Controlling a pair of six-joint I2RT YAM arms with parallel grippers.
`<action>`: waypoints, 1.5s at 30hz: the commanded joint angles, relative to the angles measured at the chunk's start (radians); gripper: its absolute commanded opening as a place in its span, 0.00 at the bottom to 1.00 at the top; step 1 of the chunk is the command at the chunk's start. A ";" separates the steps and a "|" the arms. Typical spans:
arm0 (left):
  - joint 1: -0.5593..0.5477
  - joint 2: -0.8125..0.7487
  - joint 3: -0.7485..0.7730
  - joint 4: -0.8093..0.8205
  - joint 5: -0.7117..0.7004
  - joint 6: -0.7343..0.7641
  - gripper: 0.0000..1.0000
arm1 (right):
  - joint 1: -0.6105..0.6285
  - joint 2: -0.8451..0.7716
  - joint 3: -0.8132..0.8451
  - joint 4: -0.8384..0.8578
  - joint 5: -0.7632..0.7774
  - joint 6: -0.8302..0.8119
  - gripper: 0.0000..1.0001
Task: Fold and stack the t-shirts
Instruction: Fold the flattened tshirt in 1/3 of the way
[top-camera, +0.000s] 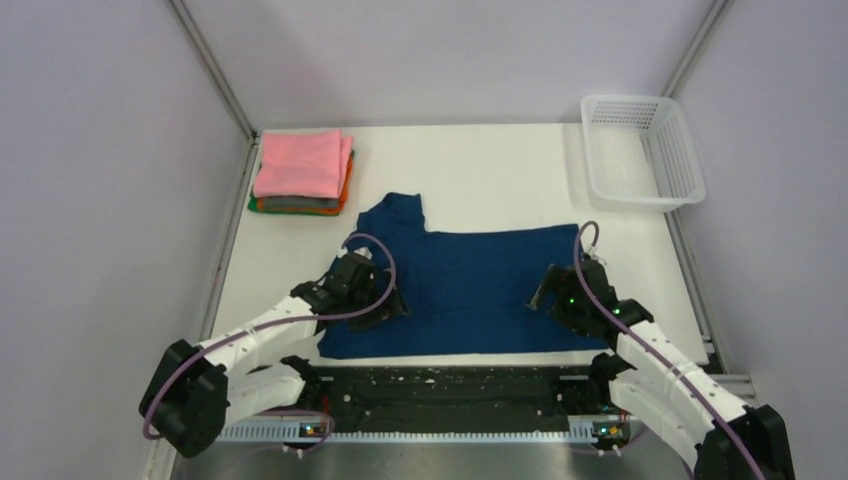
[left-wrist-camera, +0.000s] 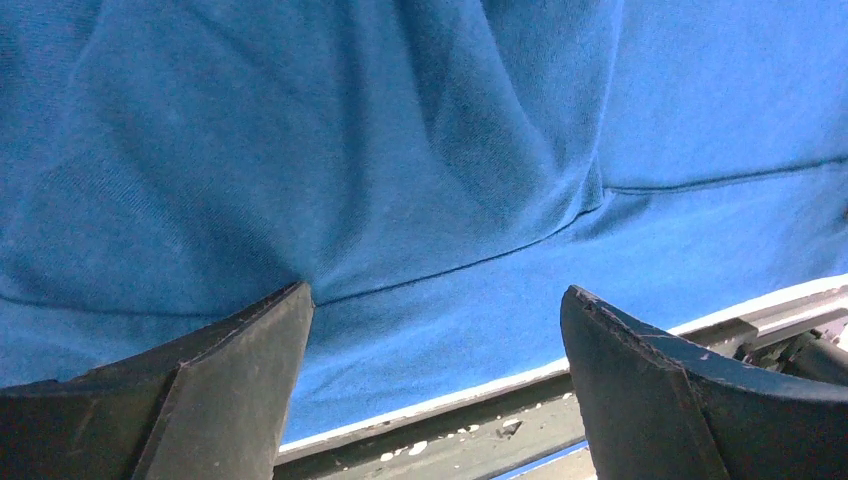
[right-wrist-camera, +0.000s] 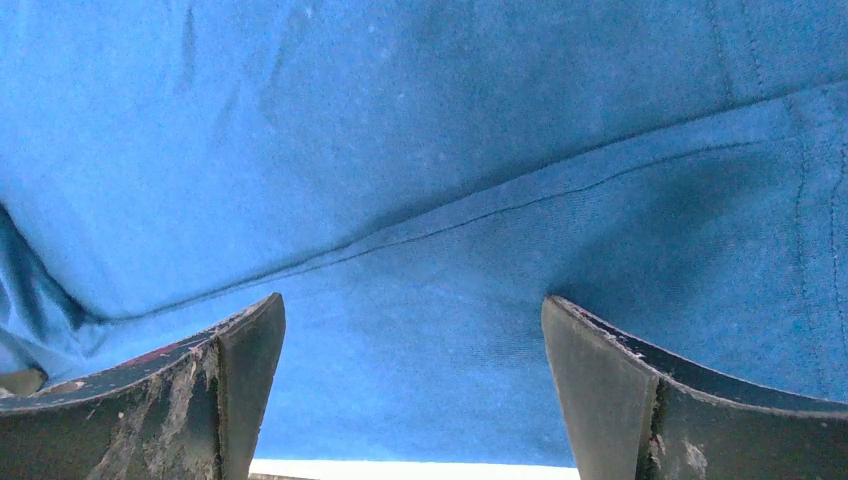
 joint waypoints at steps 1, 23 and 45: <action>-0.005 -0.055 0.011 -0.049 -0.047 -0.044 0.99 | 0.031 -0.074 -0.046 -0.197 -0.019 0.087 0.99; 0.020 0.474 0.533 -0.079 -0.283 0.198 0.99 | 0.035 -0.132 0.058 0.026 0.055 -0.045 0.99; 0.254 0.650 0.842 -0.011 -0.159 0.462 0.99 | 0.034 -0.066 0.088 0.036 0.140 -0.099 0.99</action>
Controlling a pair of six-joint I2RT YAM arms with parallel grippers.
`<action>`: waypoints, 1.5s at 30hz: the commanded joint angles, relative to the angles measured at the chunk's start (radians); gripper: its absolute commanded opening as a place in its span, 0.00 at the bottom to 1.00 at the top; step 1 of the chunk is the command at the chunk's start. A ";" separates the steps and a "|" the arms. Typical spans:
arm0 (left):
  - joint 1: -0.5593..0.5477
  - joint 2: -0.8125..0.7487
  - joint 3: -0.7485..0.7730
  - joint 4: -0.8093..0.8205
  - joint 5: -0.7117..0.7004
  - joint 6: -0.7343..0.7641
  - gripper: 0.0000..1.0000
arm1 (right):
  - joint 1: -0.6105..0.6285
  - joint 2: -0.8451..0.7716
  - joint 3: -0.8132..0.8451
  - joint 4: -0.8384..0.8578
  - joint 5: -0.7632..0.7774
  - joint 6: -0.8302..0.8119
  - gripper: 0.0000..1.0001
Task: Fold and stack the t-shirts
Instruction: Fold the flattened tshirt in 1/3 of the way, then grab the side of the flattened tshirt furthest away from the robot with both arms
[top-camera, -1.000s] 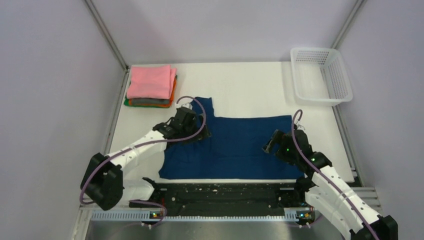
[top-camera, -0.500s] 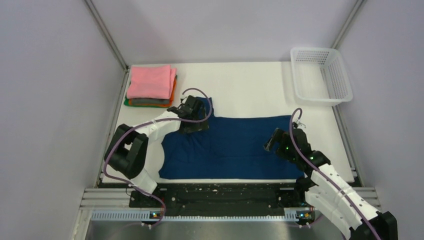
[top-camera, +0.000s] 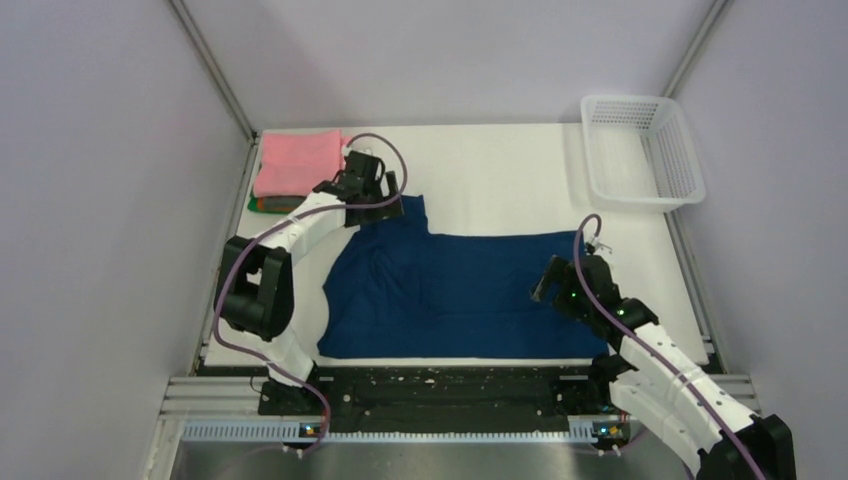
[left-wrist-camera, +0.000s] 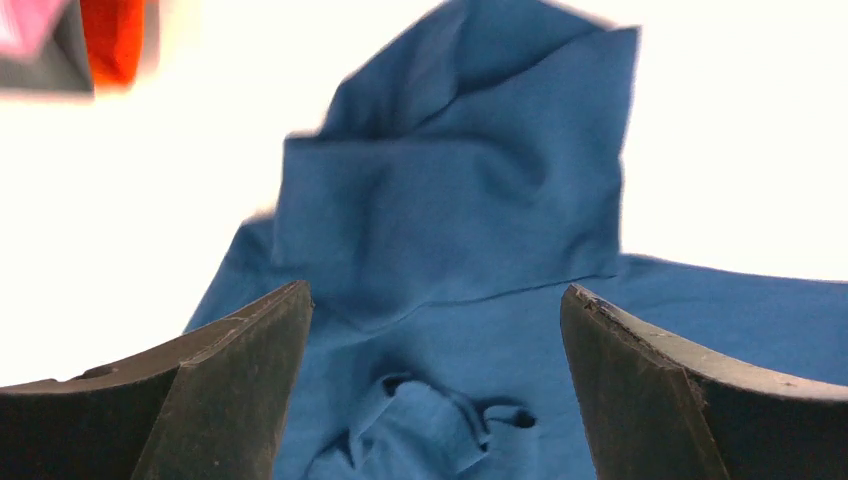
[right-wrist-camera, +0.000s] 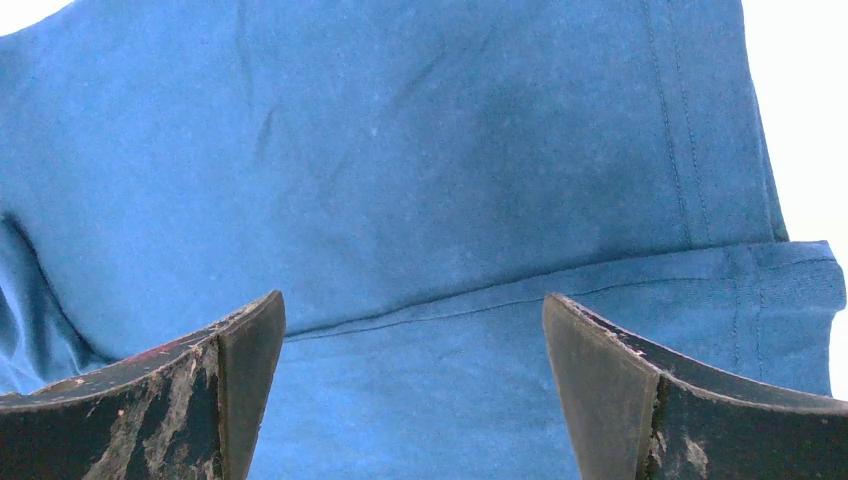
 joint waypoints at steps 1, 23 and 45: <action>-0.002 0.048 0.178 0.006 0.038 0.139 0.99 | 0.010 0.010 0.060 0.040 0.027 -0.038 0.99; 0.171 0.539 0.674 -0.267 0.461 0.393 0.60 | 0.009 0.087 0.055 0.094 0.013 -0.093 0.99; 0.164 0.593 0.717 -0.262 0.447 0.372 0.00 | 0.009 0.093 0.035 0.095 0.042 -0.102 0.99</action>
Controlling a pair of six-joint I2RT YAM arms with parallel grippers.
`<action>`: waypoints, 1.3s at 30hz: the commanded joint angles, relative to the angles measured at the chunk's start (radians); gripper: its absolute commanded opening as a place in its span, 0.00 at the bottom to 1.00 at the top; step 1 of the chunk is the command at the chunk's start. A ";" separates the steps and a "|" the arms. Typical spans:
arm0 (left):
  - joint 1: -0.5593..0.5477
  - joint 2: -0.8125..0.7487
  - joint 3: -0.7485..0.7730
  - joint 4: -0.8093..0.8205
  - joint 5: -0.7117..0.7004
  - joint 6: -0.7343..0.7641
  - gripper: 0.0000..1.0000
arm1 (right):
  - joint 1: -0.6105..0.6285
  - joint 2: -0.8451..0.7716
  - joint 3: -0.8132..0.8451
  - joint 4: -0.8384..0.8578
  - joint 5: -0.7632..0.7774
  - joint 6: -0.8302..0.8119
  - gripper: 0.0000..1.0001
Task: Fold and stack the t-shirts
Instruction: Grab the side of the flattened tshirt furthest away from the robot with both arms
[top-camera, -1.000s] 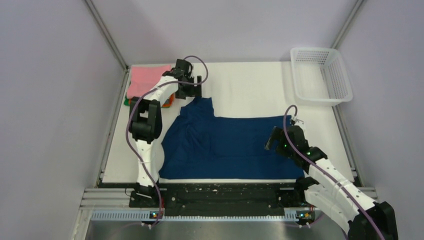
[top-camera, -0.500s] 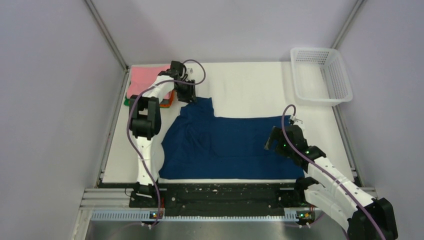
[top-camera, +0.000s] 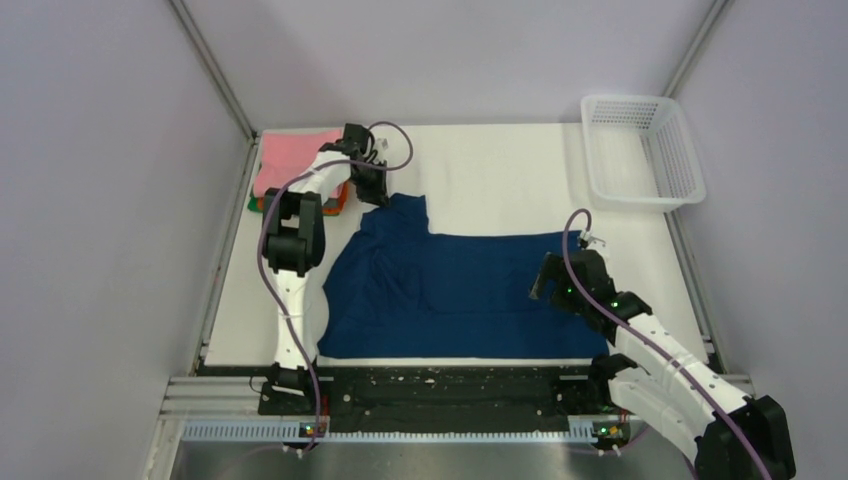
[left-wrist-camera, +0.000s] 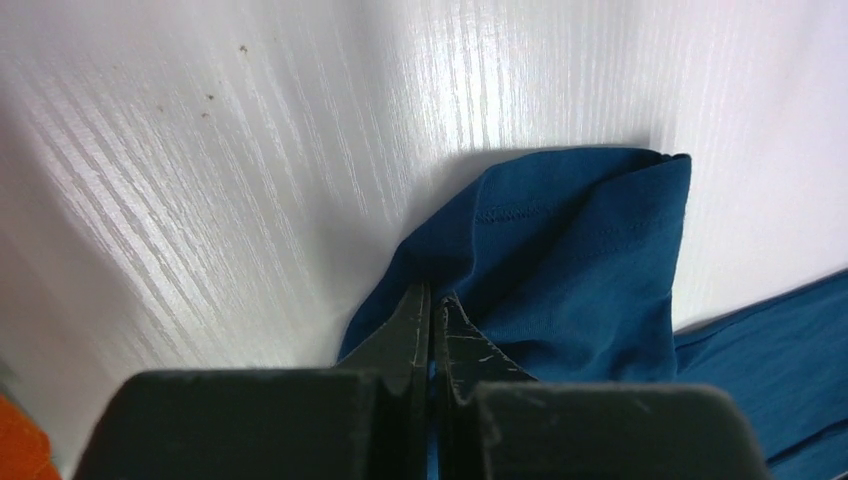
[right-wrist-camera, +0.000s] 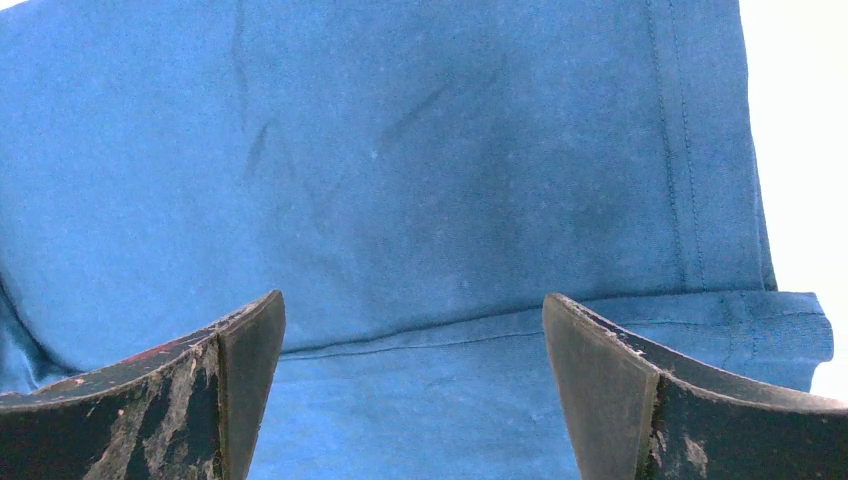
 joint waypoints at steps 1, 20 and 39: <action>-0.003 0.003 0.042 0.018 -0.008 -0.005 0.00 | 0.009 0.002 0.013 0.028 0.032 -0.015 0.99; -0.002 -0.001 0.133 0.176 -0.215 -0.097 0.00 | 0.008 0.062 0.043 0.038 0.192 -0.002 0.99; -0.002 0.046 0.168 0.189 -0.156 -0.035 0.00 | -0.156 0.791 0.582 0.112 0.403 -0.009 0.94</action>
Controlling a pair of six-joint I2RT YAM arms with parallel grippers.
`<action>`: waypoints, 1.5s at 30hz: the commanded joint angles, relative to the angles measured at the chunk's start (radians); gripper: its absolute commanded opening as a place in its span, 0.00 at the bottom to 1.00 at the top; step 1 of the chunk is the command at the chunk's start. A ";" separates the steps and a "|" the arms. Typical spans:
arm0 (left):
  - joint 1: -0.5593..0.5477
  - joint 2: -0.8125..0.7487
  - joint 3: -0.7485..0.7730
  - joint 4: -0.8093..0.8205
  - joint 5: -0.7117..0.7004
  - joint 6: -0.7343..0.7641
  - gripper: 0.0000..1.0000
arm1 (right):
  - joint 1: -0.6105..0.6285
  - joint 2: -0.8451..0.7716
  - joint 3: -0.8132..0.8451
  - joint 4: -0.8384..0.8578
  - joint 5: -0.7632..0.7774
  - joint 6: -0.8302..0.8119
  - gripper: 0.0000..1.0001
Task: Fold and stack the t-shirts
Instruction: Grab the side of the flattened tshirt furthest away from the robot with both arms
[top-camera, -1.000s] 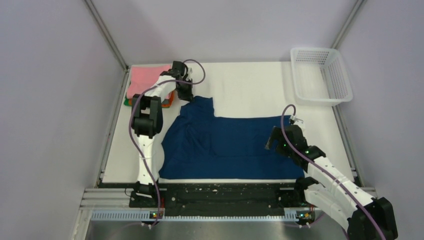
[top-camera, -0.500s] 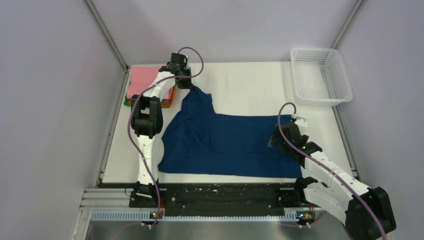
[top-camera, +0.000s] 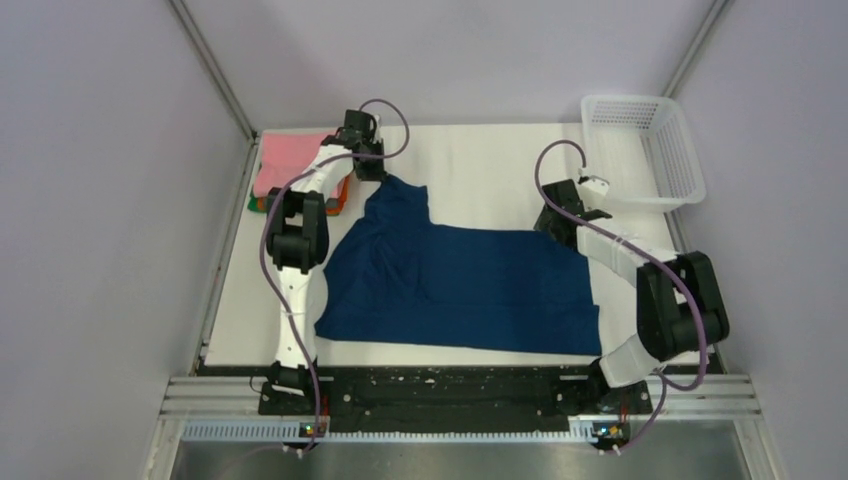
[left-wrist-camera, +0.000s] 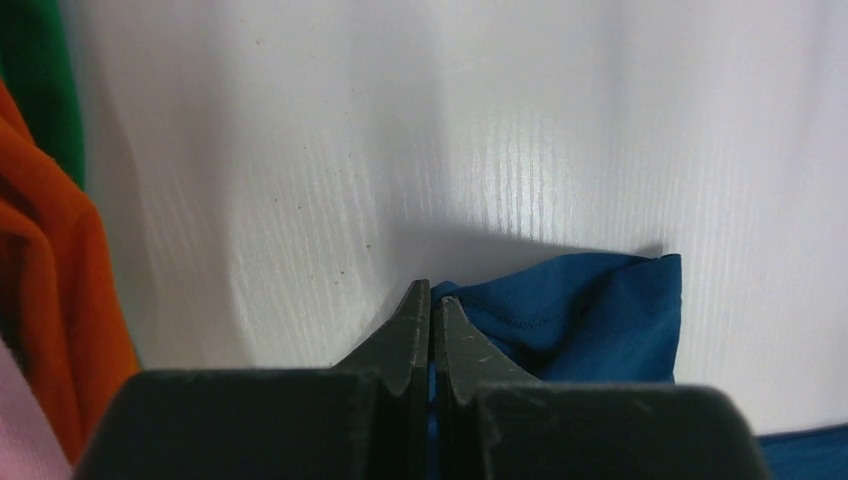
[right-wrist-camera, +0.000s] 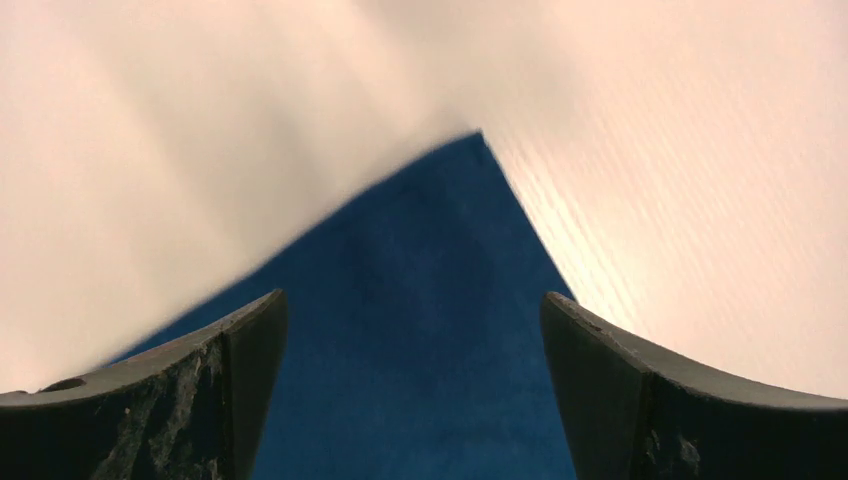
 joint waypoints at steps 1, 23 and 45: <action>0.003 -0.007 0.034 0.050 0.049 0.027 0.00 | -0.070 0.149 0.126 0.022 0.017 -0.015 0.93; -0.017 -0.166 -0.148 0.122 0.133 0.036 0.00 | -0.090 0.421 0.337 -0.161 0.072 0.072 0.63; -0.056 -0.312 -0.289 0.139 0.180 0.124 0.00 | -0.089 0.325 0.292 -0.222 0.112 0.127 0.27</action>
